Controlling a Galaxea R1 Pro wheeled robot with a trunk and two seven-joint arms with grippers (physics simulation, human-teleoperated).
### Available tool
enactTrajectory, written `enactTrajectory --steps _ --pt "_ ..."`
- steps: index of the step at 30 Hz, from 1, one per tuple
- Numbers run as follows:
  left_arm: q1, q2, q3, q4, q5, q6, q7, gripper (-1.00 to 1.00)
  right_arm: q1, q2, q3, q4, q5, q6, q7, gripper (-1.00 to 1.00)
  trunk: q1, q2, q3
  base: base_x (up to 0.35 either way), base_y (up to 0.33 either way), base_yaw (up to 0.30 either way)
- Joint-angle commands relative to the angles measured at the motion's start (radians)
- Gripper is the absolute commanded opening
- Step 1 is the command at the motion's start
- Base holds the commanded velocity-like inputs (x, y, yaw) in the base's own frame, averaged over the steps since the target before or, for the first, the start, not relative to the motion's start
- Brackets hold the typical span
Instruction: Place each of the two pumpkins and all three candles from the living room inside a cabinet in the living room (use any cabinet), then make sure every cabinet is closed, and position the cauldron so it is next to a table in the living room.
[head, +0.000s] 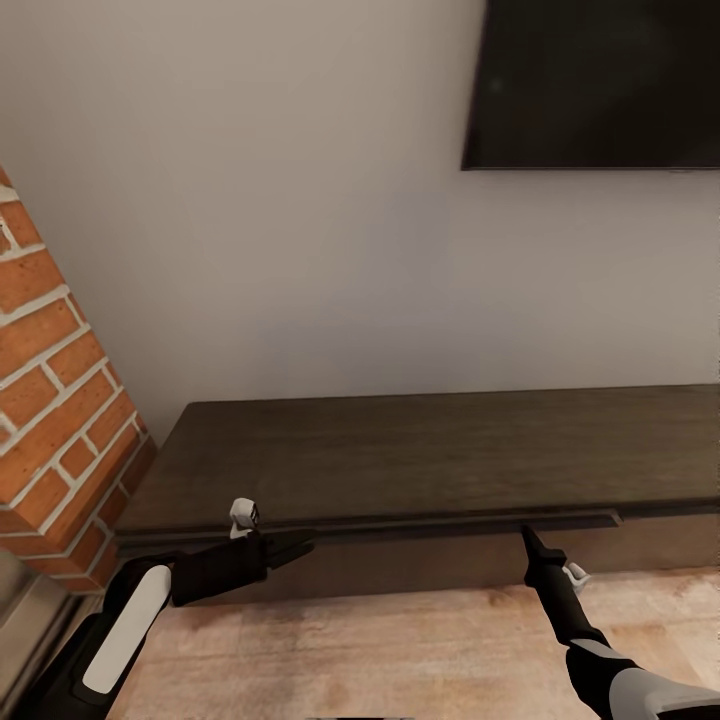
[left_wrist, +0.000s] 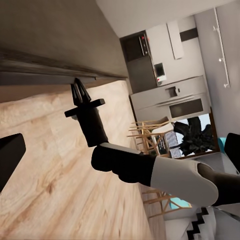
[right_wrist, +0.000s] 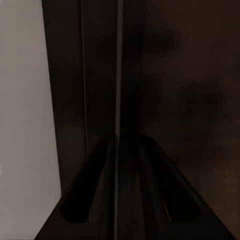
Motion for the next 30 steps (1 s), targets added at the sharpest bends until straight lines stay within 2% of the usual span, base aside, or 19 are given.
enactTrajectory --steps 1,20,30 --pt "-0.001 0.001 -0.001 0.0 0.001 0.004 -0.002 1.0 -0.002 0.0 0.006 0.003 -0.015 0.017 0.013 -1.0 -0.001 0.0 -0.001 -0.137 0.0 0.0" --pt "-0.001 0.001 -0.001 0.0 0.0 0.004 -0.002 1.0 -0.002 0.0 0.005 0.004 -0.015 0.015 0.016 -1.0 -0.001 0.0 -0.001 -0.031 0.0 0.0" --pt "-0.001 0.001 -0.001 0.0 0.0 0.004 -0.002 1.0 -0.002 0.0 0.006 0.004 -0.015 0.025 0.015 -1.0 -0.001 0.0 -0.001 -0.131 0.0 0.0"
